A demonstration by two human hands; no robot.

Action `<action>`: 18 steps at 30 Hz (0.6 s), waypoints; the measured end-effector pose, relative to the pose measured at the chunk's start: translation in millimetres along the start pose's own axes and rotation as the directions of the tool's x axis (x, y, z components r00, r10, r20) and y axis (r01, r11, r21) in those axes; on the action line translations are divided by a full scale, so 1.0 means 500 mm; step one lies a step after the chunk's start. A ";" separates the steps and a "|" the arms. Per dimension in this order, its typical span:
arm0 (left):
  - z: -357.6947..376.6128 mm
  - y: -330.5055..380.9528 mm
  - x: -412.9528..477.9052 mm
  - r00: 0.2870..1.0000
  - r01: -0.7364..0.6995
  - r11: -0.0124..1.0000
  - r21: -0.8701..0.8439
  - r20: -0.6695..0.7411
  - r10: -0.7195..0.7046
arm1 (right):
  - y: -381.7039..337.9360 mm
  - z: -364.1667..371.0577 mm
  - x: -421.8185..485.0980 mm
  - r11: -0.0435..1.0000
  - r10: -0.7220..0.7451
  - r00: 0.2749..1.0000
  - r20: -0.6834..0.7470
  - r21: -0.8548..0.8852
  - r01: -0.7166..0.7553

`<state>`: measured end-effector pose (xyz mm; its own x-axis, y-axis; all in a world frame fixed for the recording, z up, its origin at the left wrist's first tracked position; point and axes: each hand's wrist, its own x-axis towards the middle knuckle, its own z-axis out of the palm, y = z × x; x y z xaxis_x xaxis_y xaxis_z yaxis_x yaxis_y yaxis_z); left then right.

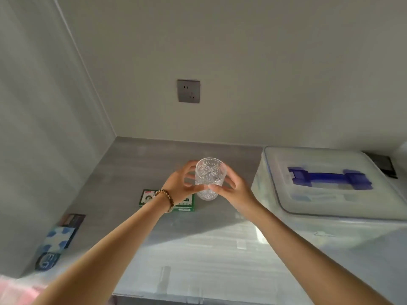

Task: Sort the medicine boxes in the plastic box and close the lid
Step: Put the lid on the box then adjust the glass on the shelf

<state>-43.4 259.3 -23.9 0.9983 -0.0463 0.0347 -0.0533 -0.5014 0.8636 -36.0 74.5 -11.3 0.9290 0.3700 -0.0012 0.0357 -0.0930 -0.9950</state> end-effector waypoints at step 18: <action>0.134 -0.193 0.065 0.987 0.074 0.995 0.061 0.137 -0.082 | 0.258 -0.033 0.055 0.981 0.195 0.981 -0.001 0.020 -0.195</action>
<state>-7.3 248.1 -139.9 0.9869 -0.1227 -0.1052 0.0196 -0.5549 0.8317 0.2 57.4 -138.1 0.9186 0.3434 -0.1955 -0.1540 -0.1447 -0.9774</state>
